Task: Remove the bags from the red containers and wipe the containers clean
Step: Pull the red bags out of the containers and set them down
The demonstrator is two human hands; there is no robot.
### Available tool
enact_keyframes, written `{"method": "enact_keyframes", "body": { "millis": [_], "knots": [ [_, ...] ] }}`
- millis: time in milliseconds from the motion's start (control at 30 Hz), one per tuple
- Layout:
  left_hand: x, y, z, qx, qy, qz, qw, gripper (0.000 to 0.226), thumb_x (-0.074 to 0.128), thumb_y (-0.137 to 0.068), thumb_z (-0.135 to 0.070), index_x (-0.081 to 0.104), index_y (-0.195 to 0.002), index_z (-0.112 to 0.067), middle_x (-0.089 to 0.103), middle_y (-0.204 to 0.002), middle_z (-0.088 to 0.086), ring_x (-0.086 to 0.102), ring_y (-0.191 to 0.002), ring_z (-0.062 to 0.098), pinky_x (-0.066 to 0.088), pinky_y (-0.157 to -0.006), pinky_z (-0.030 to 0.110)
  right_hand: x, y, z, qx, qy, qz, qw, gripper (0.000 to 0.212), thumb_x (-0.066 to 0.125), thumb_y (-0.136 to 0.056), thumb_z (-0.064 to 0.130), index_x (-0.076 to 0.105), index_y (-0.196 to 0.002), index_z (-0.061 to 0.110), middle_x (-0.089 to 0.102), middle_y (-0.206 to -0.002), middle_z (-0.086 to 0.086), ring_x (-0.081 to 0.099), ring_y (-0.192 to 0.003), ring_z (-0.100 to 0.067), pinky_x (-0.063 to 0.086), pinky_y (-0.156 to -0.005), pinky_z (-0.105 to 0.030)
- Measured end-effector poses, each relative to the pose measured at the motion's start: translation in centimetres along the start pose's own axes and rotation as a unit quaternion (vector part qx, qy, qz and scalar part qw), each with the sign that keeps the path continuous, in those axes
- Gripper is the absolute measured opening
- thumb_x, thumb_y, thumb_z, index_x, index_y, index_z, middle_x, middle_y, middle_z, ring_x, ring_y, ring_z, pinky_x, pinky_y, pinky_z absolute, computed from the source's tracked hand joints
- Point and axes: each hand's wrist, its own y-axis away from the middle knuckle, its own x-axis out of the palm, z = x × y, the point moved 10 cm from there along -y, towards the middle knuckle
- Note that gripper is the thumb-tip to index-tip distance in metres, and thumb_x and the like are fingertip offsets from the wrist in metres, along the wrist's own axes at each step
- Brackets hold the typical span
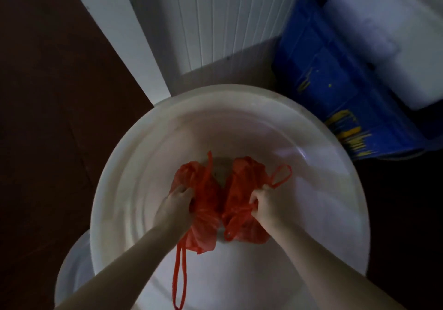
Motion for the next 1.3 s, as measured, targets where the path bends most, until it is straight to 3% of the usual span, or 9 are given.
{"method": "enact_keyframes", "body": {
  "millis": [100, 200, 233, 300, 400, 600, 833, 1000, 1300],
  "knots": [
    [2.7, -1.3, 0.7, 0.010, -0.010, 0.025, 1.000, 0.020, 0.055, -0.091, -0.018, 0.060, -0.109, -0.023, 0.059, -0.107, -0.002, 0.064, -0.092, 0.022, 0.051, -0.077, 0.029, 3.0, -1.2, -1.5, 0.005, 0.003, 0.038, 0.999, 0.021, 0.059, -0.088, 0.010, 0.066, -0.107, 0.017, 0.056, -0.106, 0.003, 0.061, -0.096, -0.006, 0.040, -0.076, -0.012],
    [4.7, -1.9, 1.0, 0.016, -0.021, 0.058, 0.998, 0.033, 0.054, -0.093, -0.023, 0.057, -0.125, -0.024, 0.057, -0.125, 0.001, 0.062, -0.105, 0.027, 0.050, -0.088, 0.033, 4.3, -1.4, -1.5, -0.029, 0.059, 0.035, 0.997, 0.031, 0.044, -0.095, 0.003, 0.058, -0.123, -0.002, 0.055, -0.093, 0.007, 0.056, -0.070, 0.021, 0.037, -0.057, 0.004],
    [5.1, -2.0, 1.3, 0.007, -0.015, 0.072, 0.997, 0.042, 0.056, -0.092, -0.023, 0.054, -0.133, -0.024, 0.054, -0.134, 0.004, 0.060, -0.112, 0.030, 0.049, -0.092, 0.035, 4.3, -1.4, -1.5, -0.021, 0.056, 0.037, 0.998, 0.035, 0.045, -0.094, 0.004, 0.056, -0.127, 0.001, 0.058, -0.102, 0.002, 0.058, -0.080, 0.019, 0.042, -0.067, 0.001],
    [5.8, -1.8, 1.6, 0.002, -0.009, 0.110, 0.994, 0.061, 0.063, -0.088, -0.025, 0.043, -0.145, -0.021, 0.042, -0.147, 0.006, 0.049, -0.129, 0.028, 0.043, -0.101, 0.034, 3.7, -1.2, -1.0, -0.007, -0.007, 0.033, 0.999, 0.042, 0.053, -0.089, 0.008, 0.058, -0.130, 0.015, 0.055, -0.126, -0.005, 0.056, -0.115, -0.010, 0.041, -0.100, -0.020],
    [5.3, -1.4, 1.0, 0.010, -0.057, 0.160, 0.986, 0.068, 0.058, -0.088, -0.035, 0.031, -0.150, -0.026, 0.031, -0.152, 0.001, 0.042, -0.134, 0.023, 0.042, -0.104, 0.034, 2.0, -0.4, 0.9, -0.029, -0.024, 0.031, 0.999, 0.039, 0.059, -0.087, 0.011, 0.061, -0.124, 0.020, 0.049, -0.131, -0.001, 0.050, -0.122, -0.021, 0.039, -0.106, -0.029],
    [-1.0, 0.9, -1.0, -0.001, -0.037, 0.065, 0.997, 0.052, 0.056, -0.090, -0.029, 0.043, -0.141, -0.030, 0.048, -0.133, 0.002, 0.055, -0.115, 0.028, 0.049, -0.091, 0.036, -2.5, 2.7, 3.8, -0.053, -0.031, -0.017, 0.998, 0.033, 0.057, -0.090, 0.018, 0.059, -0.123, 0.018, 0.051, -0.127, 0.001, 0.051, -0.118, -0.020, 0.043, -0.098, -0.028],
    [-8.5, 9.1, -0.7, -0.011, -0.032, -0.043, 0.999, 0.041, 0.053, -0.095, -0.031, 0.050, -0.135, -0.028, 0.053, -0.129, -0.001, 0.053, -0.115, 0.023, 0.046, -0.093, 0.036, -5.8, 10.5, 8.7, -0.155, 0.002, -0.042, 0.987, 0.029, 0.053, -0.093, 0.021, 0.059, -0.122, 0.022, 0.052, -0.125, 0.005, 0.051, -0.115, -0.017, 0.045, -0.095, -0.027],
    [-12.4, 19.0, 3.2, -0.061, -0.006, -0.119, 0.991, 0.038, 0.057, -0.092, -0.025, 0.055, -0.131, -0.022, 0.056, -0.124, -0.001, 0.054, -0.111, 0.022, 0.049, -0.085, 0.034, -6.9, 17.6, 14.4, -0.238, 0.007, -0.073, 0.969, 0.028, 0.055, -0.092, 0.019, 0.061, -0.119, 0.022, 0.056, -0.121, 0.003, 0.052, -0.111, -0.018, 0.043, -0.098, -0.032],
    [-11.7, 36.5, 14.1, -0.208, 0.033, -0.140, 0.967, 0.038, 0.058, -0.091, -0.024, 0.054, -0.129, -0.024, 0.051, -0.130, -0.004, 0.053, -0.113, 0.018, 0.046, -0.081, 0.027, -2.1, 27.8, 26.8, -0.393, 0.032, -0.051, 0.917, 0.029, 0.058, -0.087, 0.013, 0.064, -0.115, 0.017, 0.060, -0.116, 0.001, 0.054, -0.109, -0.019, 0.044, -0.095, -0.031]
  ]
}}
